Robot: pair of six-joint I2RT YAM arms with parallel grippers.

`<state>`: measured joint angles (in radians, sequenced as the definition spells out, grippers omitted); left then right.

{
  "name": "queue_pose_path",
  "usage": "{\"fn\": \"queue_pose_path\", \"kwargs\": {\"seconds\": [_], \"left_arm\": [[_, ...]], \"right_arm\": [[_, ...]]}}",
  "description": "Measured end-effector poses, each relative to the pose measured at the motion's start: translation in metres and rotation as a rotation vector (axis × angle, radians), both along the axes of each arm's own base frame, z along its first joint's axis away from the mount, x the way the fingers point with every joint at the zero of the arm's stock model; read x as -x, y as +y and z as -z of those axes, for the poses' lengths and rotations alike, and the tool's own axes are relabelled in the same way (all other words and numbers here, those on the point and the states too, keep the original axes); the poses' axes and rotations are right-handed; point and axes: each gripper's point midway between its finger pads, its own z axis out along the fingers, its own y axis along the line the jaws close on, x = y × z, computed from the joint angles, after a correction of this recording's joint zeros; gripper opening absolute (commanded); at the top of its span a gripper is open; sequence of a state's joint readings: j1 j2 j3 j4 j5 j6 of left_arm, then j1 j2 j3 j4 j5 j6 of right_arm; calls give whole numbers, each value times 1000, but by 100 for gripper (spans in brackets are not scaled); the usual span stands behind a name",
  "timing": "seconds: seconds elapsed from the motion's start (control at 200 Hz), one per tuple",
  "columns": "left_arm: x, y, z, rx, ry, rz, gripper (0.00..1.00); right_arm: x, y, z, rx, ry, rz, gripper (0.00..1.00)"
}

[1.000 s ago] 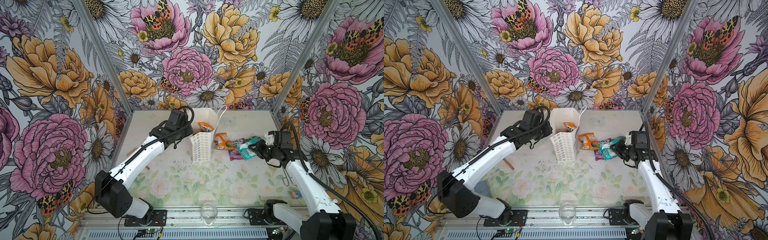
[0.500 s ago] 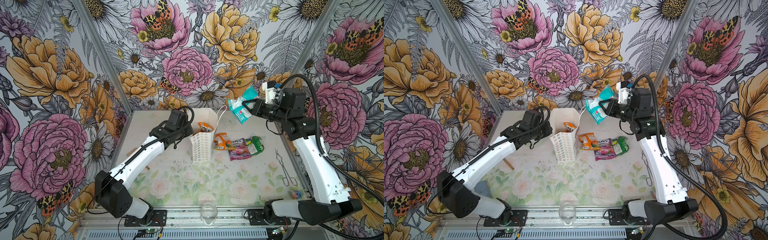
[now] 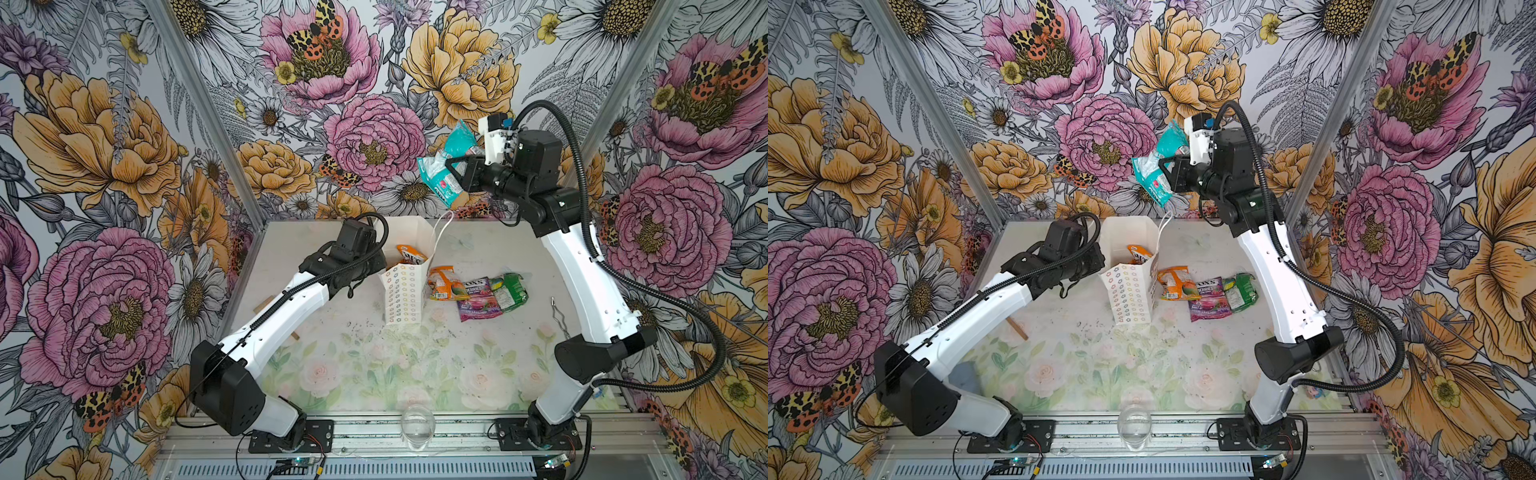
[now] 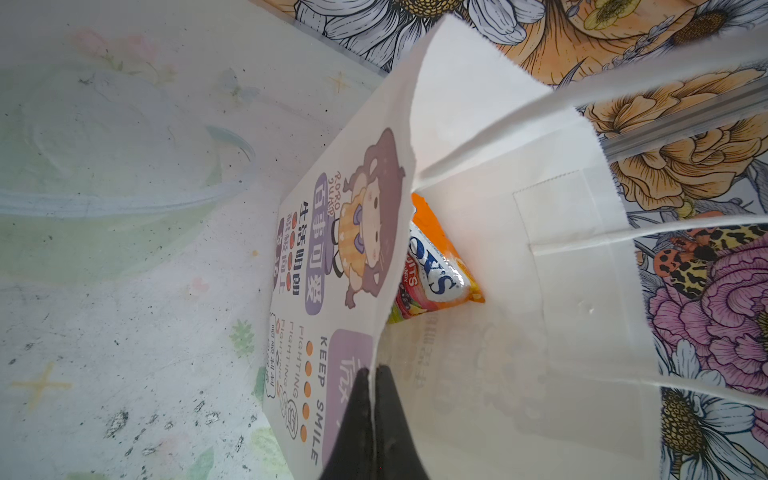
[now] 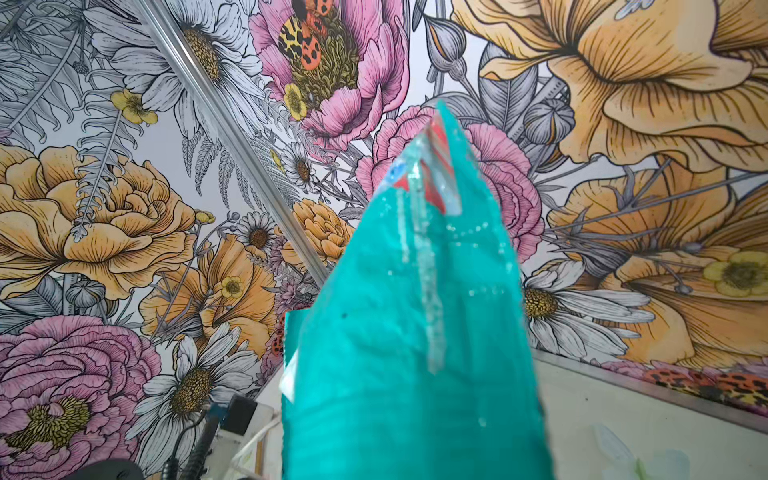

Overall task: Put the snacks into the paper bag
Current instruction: 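Lift the teal snack bag with the right gripper toward the paper bag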

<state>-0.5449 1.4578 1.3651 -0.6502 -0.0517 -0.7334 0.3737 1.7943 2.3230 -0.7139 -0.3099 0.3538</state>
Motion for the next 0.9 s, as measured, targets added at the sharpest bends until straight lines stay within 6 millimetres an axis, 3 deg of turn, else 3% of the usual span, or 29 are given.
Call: {"fn": "queue_pose_path", "kwargs": {"seconds": [0.21,0.39,0.6,0.901], "left_arm": [[-1,-1,0,1,-1,1,0],[-1,-1,0,1,-1,1,0],[-2,-1,0,1,-2,1,0],[-2,-1,0,1,-2,1,0]], "right_arm": [[-22,23,22,59,-1,-6,0],[-33,29,42,123,7,5,0],[-34,32,47,181,-23,16,0],[-27,49,75,304,-33,-57,0]]}}
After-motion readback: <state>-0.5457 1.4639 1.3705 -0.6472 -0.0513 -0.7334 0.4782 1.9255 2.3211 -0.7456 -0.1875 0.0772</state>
